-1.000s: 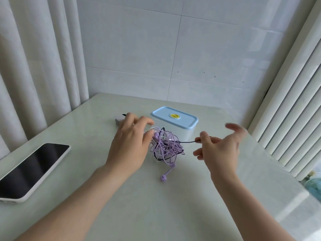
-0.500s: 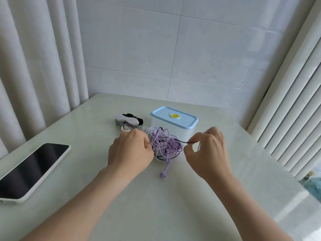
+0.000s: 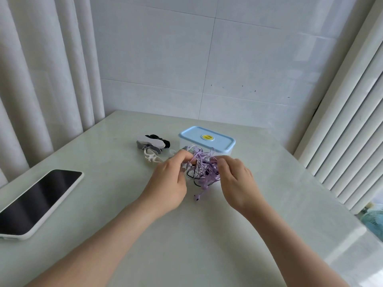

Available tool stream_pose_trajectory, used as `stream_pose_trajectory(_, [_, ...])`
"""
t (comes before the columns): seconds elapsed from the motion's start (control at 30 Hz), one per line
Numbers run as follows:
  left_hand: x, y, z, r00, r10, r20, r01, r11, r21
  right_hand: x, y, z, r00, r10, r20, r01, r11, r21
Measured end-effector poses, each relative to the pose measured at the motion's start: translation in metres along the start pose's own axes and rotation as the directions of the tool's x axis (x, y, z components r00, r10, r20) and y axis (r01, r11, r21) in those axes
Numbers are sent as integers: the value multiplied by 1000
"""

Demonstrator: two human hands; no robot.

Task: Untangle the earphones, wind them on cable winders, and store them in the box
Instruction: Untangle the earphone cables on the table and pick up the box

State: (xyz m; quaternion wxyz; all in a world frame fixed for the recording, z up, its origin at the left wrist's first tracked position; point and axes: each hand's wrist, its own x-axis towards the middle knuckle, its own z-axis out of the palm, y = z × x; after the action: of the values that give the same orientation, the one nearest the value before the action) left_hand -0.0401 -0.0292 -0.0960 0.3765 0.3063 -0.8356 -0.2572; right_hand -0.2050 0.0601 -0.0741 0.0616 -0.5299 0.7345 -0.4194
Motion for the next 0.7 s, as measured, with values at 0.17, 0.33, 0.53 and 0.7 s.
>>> stream_pose_trajectory(0.17, [0,1,-1,1000,-6,31,9,995,-103,2,1,-6,988,146,53,-154,968,199])
stream_pose_trajectory(0.33, [-1,8,-1,999,39,-31,-46,968,-246,2,3,-8,969,196,147,-231,933,275])
stream_pose_trajectory(0.53, [1,7,-1,992,-28,-119,-4,967,-256,5,11,-5,988,69,139,-97,973,209])
stream_pose_trajectory(0.7, [3,6,-3,965,-76,-251,37,987,-159,4,11,-2,999,-27,30,22,990,139])
